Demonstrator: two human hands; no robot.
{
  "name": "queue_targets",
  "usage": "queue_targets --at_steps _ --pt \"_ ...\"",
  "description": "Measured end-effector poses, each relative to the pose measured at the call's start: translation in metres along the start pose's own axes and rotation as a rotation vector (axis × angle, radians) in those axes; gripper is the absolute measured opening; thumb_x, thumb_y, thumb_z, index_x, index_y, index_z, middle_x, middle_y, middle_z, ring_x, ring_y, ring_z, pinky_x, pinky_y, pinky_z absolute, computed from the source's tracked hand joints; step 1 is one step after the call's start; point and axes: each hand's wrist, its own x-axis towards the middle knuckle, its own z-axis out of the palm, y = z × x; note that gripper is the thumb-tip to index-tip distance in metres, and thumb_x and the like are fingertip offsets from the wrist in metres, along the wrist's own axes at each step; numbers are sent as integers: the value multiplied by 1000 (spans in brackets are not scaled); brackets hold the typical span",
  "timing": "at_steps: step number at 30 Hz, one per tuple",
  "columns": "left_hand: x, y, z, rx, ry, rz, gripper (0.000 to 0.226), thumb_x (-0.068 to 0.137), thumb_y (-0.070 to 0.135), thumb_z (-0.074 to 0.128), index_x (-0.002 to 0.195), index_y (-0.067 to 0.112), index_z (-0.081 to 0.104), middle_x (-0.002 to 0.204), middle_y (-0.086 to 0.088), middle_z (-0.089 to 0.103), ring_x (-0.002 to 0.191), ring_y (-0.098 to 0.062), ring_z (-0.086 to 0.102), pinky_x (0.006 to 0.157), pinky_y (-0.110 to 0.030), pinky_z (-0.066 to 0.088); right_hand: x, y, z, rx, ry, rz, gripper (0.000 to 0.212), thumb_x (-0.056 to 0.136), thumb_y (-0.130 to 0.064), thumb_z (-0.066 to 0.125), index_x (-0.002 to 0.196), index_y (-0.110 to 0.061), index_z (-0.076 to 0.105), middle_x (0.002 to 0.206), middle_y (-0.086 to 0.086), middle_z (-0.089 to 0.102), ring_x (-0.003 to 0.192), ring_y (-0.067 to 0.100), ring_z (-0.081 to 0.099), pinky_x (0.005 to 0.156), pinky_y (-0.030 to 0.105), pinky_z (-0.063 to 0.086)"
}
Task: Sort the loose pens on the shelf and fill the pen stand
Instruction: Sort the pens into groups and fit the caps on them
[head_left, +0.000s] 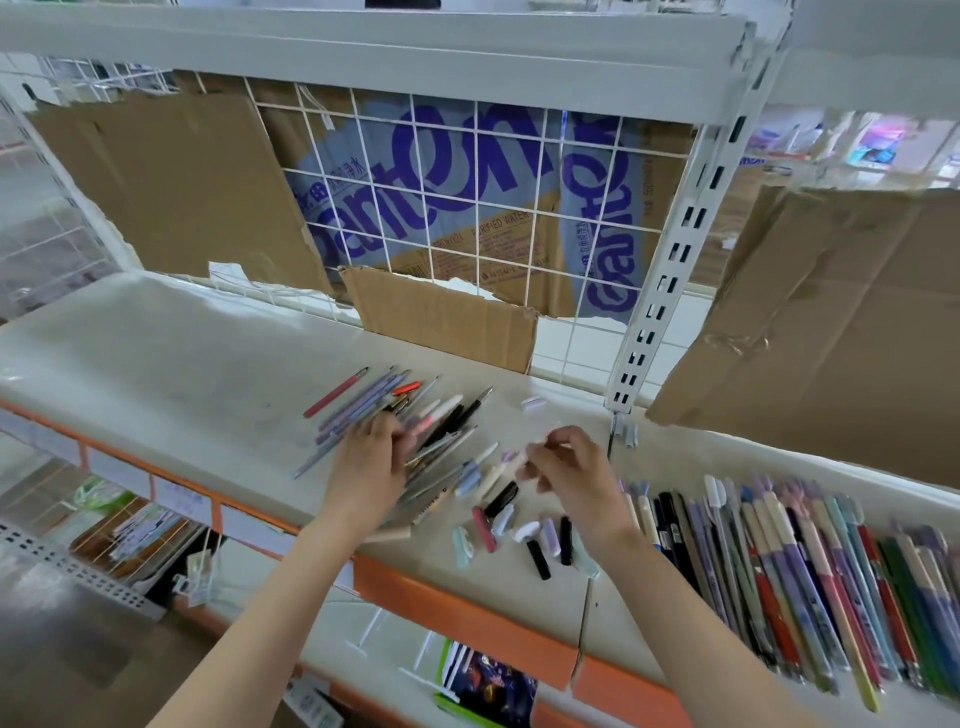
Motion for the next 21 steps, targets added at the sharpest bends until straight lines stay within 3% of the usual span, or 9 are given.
queue_targets --at_steps 3,5,7,12,16,19,21 --pt "-22 16 -1 -186 -96 40 9 96 18 48 91 11 49 76 0 57 68 -17 53 60 -30 39 3 -4 -4 271 19 -37 6 93 -5 55 88 -7 52 74 4 72 80 19 68 68 25 48" --pt "-31 21 0 -240 -117 42 8 96 19 48 89 14 47 73 6 56 65 -5 52 57 -14 37 4 -6 -3 335 10 -56 4 93 -5 53 89 -6 53 74 2 72 84 23 68 71 27 48" --pt "-36 23 -1 -269 -128 37 7 96 19 49 91 14 47 75 8 56 68 -2 52 59 -10 37 4 -8 -1 332 6 -68 3 93 -6 54 90 -6 53 74 2 72 84 22 68 71 26 47" --pt "-40 29 -2 -325 -129 71 8 95 17 51 88 15 47 70 10 54 66 4 53 60 -12 39 2 -8 3 240 2 -117 6 92 -8 57 93 -4 52 73 3 72 79 18 68 66 21 48" --pt "-45 41 1 -378 -146 115 18 96 20 49 80 26 44 61 10 47 57 -1 47 53 -16 32 -1 -6 8 185 -67 -98 10 91 -7 58 85 -7 50 77 12 69 74 18 65 63 20 48" --pt "-48 52 7 -433 -181 85 14 97 21 46 84 17 49 58 8 43 50 -4 38 52 -23 29 -2 -5 7 219 -59 -78 13 89 -4 59 80 -6 51 73 11 66 67 16 62 65 20 50" --pt "-49 61 7 -563 -246 -5 17 98 15 46 82 11 50 54 8 42 47 -2 39 49 -19 29 -3 -4 3 250 -73 -72 14 89 -3 59 78 -3 50 71 12 62 66 18 61 68 25 50"
